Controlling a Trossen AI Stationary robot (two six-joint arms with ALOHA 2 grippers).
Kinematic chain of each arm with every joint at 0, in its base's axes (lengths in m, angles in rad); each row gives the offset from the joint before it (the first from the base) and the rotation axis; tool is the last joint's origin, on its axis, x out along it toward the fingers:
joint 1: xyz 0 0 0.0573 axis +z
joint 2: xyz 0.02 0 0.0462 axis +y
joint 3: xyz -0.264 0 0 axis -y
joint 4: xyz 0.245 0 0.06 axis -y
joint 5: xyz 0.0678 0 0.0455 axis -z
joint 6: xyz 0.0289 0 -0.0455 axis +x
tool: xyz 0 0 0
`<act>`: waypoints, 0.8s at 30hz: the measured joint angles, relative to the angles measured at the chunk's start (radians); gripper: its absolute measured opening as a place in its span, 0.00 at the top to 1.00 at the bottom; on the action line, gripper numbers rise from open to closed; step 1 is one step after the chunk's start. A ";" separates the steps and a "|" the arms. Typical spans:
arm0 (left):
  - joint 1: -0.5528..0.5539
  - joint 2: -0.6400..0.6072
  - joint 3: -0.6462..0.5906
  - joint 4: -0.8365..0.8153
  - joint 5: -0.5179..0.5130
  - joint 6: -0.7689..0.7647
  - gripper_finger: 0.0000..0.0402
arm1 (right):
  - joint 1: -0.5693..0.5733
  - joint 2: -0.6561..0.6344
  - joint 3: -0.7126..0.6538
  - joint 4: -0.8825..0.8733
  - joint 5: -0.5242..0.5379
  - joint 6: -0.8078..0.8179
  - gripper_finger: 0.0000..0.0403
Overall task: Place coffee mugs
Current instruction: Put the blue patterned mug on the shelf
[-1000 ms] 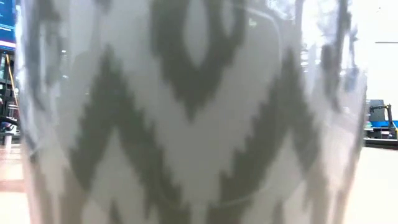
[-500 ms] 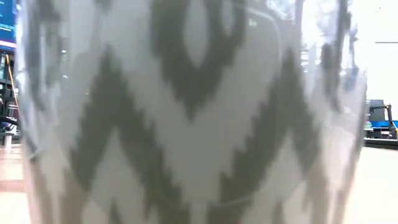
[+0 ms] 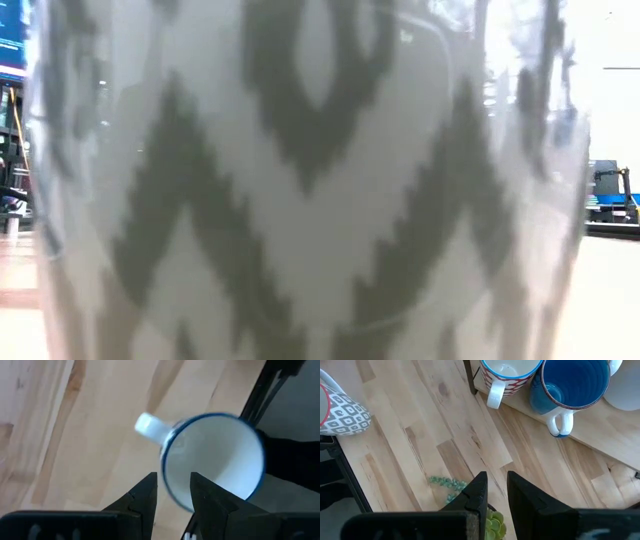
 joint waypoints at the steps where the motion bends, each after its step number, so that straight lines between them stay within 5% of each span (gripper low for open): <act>1: 0.000 0.000 0.000 -0.007 0.007 -0.002 0.73 | 0.000 0.000 0.000 0.000 -0.002 0.000 0.87; 24: 0.000 0.000 -0.020 0.001 0.004 -0.016 0.73 | 0.000 0.000 0.000 0.001 -0.006 -0.007 0.87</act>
